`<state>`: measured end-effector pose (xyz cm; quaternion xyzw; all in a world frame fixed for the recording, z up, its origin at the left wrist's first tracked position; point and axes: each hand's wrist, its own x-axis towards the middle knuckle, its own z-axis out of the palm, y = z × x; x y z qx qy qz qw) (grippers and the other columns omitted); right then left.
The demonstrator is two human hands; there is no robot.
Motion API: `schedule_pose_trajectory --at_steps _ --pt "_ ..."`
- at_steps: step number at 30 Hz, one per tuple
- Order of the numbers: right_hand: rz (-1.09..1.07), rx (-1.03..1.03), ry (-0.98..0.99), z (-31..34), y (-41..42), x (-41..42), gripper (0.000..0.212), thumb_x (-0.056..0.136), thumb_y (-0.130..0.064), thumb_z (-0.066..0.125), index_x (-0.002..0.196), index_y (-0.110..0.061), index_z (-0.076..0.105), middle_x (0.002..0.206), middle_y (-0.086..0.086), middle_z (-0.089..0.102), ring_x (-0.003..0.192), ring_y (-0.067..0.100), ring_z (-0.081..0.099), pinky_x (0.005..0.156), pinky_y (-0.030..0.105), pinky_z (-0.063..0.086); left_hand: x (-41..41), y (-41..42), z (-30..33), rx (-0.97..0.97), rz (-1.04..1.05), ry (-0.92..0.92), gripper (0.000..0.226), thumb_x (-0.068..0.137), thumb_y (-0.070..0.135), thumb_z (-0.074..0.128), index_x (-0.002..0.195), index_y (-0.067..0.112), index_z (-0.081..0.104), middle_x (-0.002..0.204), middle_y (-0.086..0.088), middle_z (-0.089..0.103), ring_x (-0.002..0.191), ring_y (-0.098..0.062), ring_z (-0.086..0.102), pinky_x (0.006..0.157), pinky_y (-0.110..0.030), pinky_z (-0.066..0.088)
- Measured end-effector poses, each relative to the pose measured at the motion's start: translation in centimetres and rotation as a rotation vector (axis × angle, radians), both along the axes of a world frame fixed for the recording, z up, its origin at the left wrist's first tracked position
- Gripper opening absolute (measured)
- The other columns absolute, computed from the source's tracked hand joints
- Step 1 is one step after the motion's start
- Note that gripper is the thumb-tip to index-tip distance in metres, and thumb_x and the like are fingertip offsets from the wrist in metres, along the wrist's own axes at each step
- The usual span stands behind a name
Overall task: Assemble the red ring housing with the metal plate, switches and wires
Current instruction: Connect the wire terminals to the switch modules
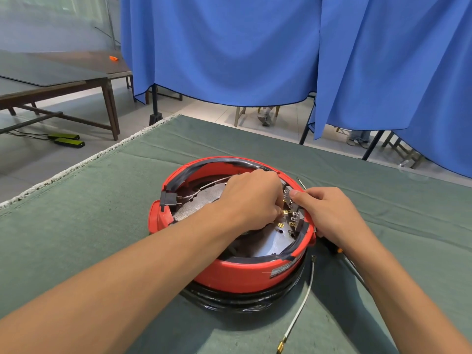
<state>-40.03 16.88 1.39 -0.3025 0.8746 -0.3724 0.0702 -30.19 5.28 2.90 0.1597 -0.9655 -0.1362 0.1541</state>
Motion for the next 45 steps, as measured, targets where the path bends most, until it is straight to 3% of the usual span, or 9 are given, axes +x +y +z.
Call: schedule_pose_trajectory --at_steps 13,20,23,26,32,39,45 --pt "-0.010 0.035 0.011 0.1 0.0 -0.1 0.040 0.089 -0.050 0.053 0.070 -0.015 0.061 0.045 -0.003 0.053 0.046 0.018 0.048 0.056 0.032 0.042 0.1 0.3 0.1 -0.005 0.001 0.001 0.011 0.080 0.028 0.069 0.089 0.024 0.075 0.090 0.000 0.071 0.082 -0.024 0.062 0.063 -0.030 0.034" --pt "-0.038 0.082 0.025 0.1 -0.1 0.2 0.044 0.087 -0.054 0.052 0.070 -0.014 0.060 0.047 -0.003 0.054 0.049 0.020 0.051 0.060 0.035 0.046 0.1 0.3 0.0 0.011 0.002 0.017 0.010 0.080 0.029 0.070 0.087 0.024 0.075 0.086 0.000 0.071 0.078 -0.024 0.061 0.062 -0.030 0.036" --pt "-0.108 0.121 0.085 0.3 0.1 0.6 0.045 0.083 -0.060 0.051 0.073 -0.016 0.056 0.060 -0.001 0.059 0.064 0.024 0.057 0.061 0.037 0.042 0.1 0.3 0.0 0.013 0.003 0.020 0.010 0.081 0.028 0.070 0.088 0.024 0.075 0.086 0.001 0.071 0.072 -0.021 0.055 0.062 -0.031 0.035" --pt "-0.218 0.261 0.296 0.5 0.5 1.0 0.051 0.080 -0.070 0.045 0.083 -0.019 0.048 0.075 0.000 0.057 0.077 0.029 0.055 0.058 0.035 0.033 0.1 0.4 0.0 0.005 0.000 0.018 0.010 0.080 0.027 0.069 0.088 0.024 0.075 0.086 0.001 0.071 0.071 -0.021 0.054 0.061 -0.030 0.034" --pt "-0.048 0.249 0.232 0.8 0.6 0.7 0.057 0.088 -0.061 0.040 0.061 -0.011 0.045 0.058 0.003 0.055 0.064 0.024 0.053 0.052 0.032 0.032 0.1 0.5 0.2 -0.042 -0.025 0.010 0.010 0.078 0.025 0.067 0.084 0.023 0.074 0.084 -0.002 0.069 0.076 -0.027 0.058 0.060 -0.029 0.032" --pt "0.019 0.223 0.222 0.8 0.5 0.3 0.054 0.090 -0.056 0.040 0.060 -0.011 0.046 0.057 0.003 0.055 0.064 0.024 0.053 0.055 0.033 0.035 -0.1 0.4 0.3 -0.041 -0.059 0.005 0.012 0.079 0.022 0.066 0.087 0.024 0.075 0.085 -0.002 0.070 0.079 -0.026 0.060 0.061 -0.029 0.033" --pt "0.021 0.207 0.207 0.7 0.5 0.3 0.054 0.091 -0.055 0.042 0.057 -0.013 0.041 0.054 0.002 0.050 0.059 0.023 0.048 0.054 0.035 0.032 -0.3 0.6 0.1 -0.119 -0.074 -0.001 0.010 0.082 0.020 0.063 0.086 0.021 0.073 0.072 -0.001 0.059 0.066 -0.024 0.046 0.057 -0.031 0.031"
